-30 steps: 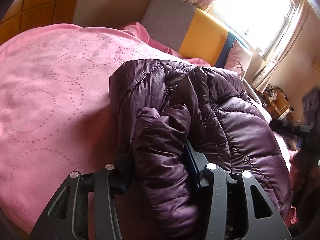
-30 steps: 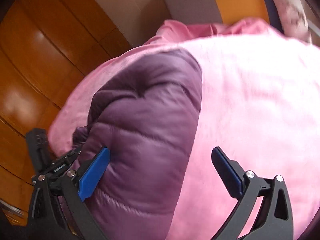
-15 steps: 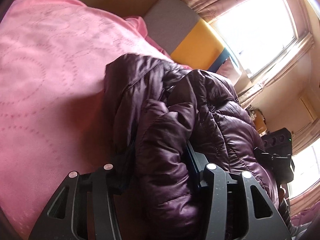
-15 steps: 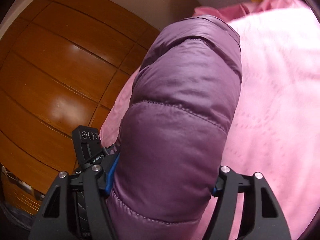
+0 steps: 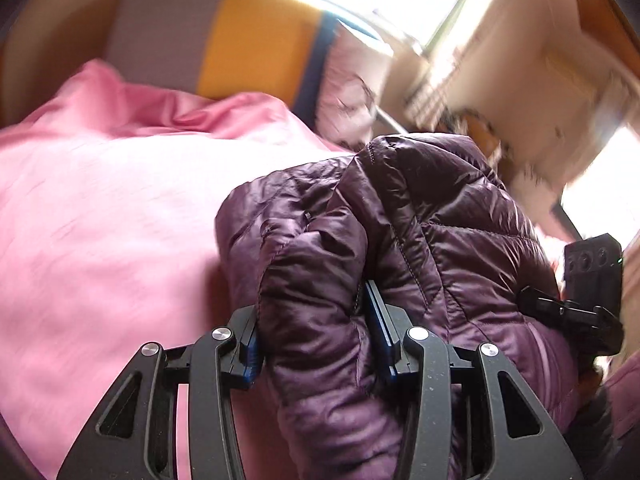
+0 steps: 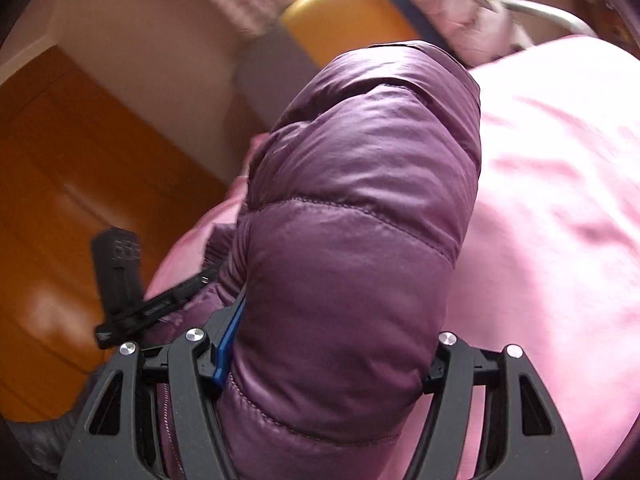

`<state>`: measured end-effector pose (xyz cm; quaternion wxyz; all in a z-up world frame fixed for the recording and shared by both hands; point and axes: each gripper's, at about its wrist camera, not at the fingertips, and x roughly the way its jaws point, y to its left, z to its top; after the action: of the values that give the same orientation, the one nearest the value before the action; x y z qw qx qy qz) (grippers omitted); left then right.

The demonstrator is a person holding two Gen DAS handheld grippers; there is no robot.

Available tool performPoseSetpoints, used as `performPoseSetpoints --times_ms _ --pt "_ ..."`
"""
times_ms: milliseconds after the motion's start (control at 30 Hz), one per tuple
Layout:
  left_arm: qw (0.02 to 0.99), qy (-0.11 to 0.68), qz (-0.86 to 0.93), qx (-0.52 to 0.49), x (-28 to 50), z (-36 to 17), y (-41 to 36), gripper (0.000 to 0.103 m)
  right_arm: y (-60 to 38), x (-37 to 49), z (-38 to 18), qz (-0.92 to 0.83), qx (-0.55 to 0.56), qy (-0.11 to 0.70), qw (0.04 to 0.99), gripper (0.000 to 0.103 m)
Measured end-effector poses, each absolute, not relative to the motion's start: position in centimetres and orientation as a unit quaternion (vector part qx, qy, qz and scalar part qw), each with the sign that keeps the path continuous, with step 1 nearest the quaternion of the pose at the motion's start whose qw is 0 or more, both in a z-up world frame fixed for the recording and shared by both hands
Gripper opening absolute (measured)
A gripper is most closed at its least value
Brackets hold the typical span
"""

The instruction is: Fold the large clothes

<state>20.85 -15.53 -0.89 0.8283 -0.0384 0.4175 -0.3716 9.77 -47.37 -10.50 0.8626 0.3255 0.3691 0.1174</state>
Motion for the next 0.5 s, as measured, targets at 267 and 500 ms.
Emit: performPoseSetpoints --times_ms 267,500 --pt "0.845 0.418 -0.33 0.053 19.8 -2.5 -20.9 0.057 -47.4 8.1 -7.9 -0.014 0.225 0.383 0.896 0.094" --pt "0.871 0.386 -0.299 0.052 19.1 -1.5 -19.1 0.068 -41.5 11.8 -3.5 -0.098 0.12 0.367 0.917 0.094"
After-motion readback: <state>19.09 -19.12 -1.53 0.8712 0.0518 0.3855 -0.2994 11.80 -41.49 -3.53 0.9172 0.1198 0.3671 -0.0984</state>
